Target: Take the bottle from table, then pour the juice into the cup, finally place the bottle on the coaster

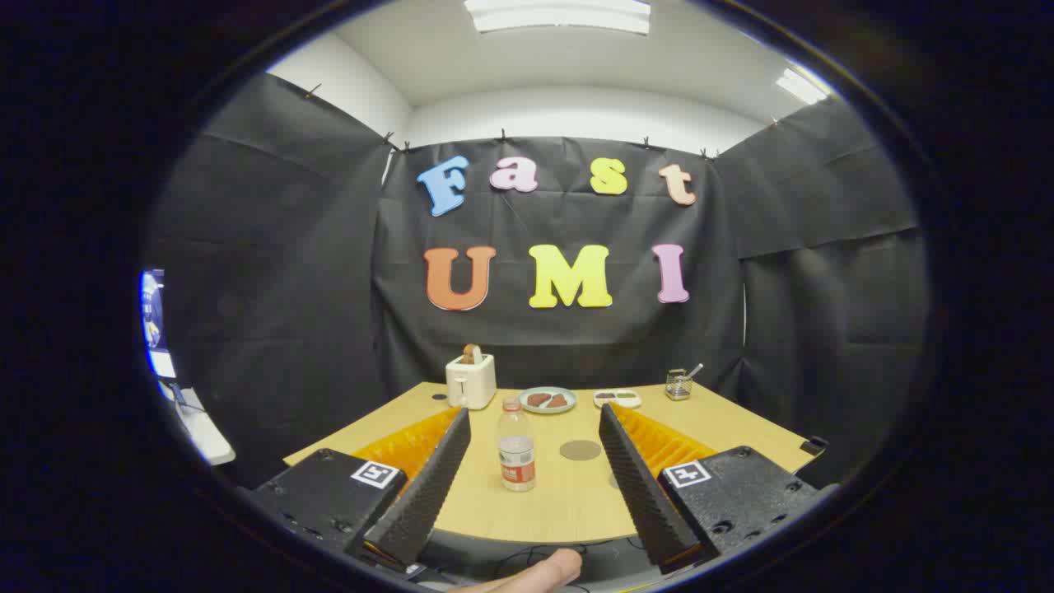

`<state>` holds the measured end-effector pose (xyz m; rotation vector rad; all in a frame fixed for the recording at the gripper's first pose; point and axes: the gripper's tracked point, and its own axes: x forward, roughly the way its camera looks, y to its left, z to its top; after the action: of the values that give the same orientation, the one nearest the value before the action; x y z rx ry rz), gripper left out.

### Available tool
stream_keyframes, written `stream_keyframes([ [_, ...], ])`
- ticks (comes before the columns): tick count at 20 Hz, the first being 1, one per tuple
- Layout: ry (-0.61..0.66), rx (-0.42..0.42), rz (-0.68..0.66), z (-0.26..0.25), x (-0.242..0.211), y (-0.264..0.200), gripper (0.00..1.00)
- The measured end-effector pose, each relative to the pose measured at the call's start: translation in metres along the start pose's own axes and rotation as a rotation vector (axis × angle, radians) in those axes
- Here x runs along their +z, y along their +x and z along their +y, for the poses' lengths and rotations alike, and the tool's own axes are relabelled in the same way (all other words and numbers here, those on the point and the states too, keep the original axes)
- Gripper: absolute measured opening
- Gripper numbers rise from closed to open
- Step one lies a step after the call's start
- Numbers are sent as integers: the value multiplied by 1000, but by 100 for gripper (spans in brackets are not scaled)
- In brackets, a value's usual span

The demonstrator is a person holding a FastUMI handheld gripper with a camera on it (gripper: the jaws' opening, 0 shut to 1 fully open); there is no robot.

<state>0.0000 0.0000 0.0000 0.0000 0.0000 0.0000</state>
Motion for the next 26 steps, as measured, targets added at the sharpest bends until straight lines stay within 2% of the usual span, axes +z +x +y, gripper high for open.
stream_keyframes([
  [10,-8,-20,-12,-11,7,0,100],
  [26,-16,-16,-11,1,5,1,100],
])
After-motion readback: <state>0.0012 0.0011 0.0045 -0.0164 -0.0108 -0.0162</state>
